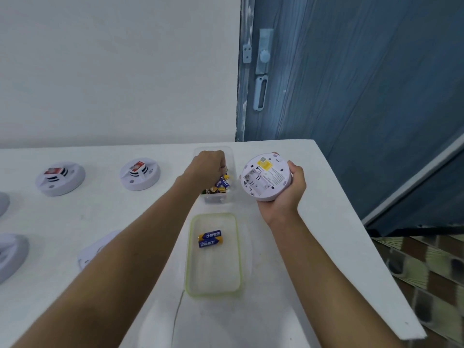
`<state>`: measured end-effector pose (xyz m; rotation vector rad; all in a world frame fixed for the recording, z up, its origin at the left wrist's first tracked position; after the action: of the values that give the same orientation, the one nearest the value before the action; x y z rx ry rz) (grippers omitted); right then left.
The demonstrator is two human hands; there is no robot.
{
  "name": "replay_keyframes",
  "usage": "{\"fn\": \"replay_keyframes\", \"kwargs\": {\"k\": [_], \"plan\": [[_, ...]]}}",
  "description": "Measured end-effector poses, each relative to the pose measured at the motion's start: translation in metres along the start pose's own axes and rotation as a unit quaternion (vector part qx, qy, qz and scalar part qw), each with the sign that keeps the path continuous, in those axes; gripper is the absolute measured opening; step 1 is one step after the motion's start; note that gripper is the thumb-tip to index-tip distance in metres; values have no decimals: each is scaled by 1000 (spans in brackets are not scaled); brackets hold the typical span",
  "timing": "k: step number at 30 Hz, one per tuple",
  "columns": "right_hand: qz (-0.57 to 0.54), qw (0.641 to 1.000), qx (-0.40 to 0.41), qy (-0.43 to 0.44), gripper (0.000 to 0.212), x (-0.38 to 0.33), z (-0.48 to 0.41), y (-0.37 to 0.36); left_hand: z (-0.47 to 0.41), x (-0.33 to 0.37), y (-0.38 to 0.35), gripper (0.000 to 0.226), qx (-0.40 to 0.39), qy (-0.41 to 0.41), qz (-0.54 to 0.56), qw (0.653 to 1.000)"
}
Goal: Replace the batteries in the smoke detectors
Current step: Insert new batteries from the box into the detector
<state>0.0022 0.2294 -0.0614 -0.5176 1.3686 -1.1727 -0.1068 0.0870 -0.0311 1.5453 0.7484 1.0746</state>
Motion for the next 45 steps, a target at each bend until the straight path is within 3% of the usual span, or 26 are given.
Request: {"fn": "replay_keyframes", "kwargs": {"k": [7, 15, 22, 32, 38, 45], "plan": [[2, 1000, 1, -5, 36, 3, 0, -6, 15, -17, 40, 17, 85, 71, 276, 955], [3, 1000, -3, -16, 37, 12, 8, -12, 35, -26, 37, 14, 49, 115, 567, 814], [-1, 999, -29, -21, 33, 22, 17, -23, 69, 11, 47, 14, 80, 60, 557, 825], [-9, 999, 2, 45, 37, 11, 32, -18, 100, 23, 53, 10, 114, 110, 466, 871], [3, 999, 2, 50, 33, 6, 43, -23, 112, 35, 50, 8, 110, 97, 471, 870], [-17, 998, 13, 55, 32, 6, 57, -29, 130, 44, 60, 11, 205, 63, 380, 900]]}}
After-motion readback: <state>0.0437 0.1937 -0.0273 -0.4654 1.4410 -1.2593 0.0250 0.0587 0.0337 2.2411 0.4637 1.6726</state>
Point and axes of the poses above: each hand's wrist, its own z-axis away from the middle knuckle, its own y-axis out of the back of the hand, x = y × z, the point moved 10 cm from there along -z, towards the middle knuckle, and after that the axes turned 7 degrees about -z, right-handed, at the moved point
